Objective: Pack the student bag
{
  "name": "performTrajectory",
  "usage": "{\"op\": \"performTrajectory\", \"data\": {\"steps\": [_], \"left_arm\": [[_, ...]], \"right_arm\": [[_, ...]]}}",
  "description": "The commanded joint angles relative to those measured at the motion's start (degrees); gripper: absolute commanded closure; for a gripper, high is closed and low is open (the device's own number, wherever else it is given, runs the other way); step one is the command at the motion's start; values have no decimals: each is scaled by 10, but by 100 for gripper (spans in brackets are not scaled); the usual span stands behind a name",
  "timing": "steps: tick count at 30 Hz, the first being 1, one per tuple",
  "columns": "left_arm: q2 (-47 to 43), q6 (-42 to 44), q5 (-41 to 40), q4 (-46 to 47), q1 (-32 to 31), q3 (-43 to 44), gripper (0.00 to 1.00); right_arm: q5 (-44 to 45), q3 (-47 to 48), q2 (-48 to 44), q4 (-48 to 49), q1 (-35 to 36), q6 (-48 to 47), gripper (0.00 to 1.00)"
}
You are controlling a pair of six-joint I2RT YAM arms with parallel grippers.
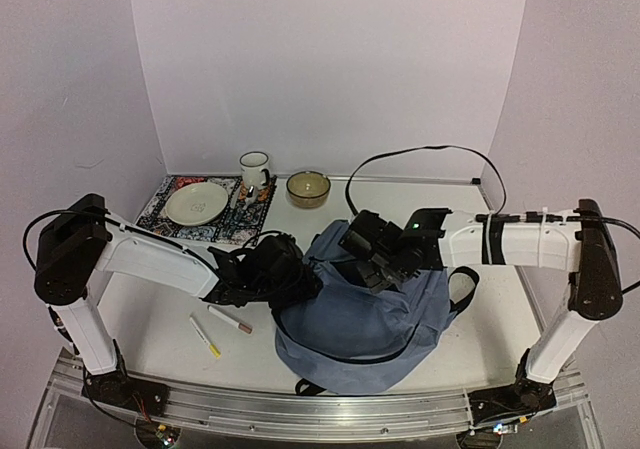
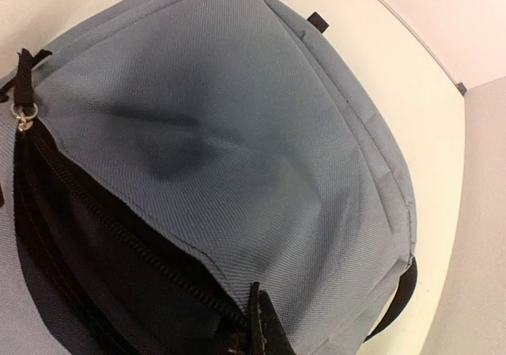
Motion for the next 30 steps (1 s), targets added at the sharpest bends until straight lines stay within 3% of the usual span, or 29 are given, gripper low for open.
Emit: {"op": "performTrajectory", "data": {"steps": [1, 6, 17, 21, 30], "left_arm": [[-28, 46, -18, -13, -1, 2, 57], [-55, 75, -29, -37, 7, 24, 50], [-188, 34, -70, -134, 7, -15, 17], [-213, -3, -107, -203, 11, -43, 12], [-218, -93, -153, -357, 31, -75, 12]], "right_arm": [[24, 44, -53, -28, 0, -27, 100], [36, 53, -47, -29, 1, -31, 100], [70, 67, -34, -20, 16, 3, 100], [67, 70, -23, -10, 17, 1, 100], [57, 68, -12, -2, 23, 5, 100]]}}
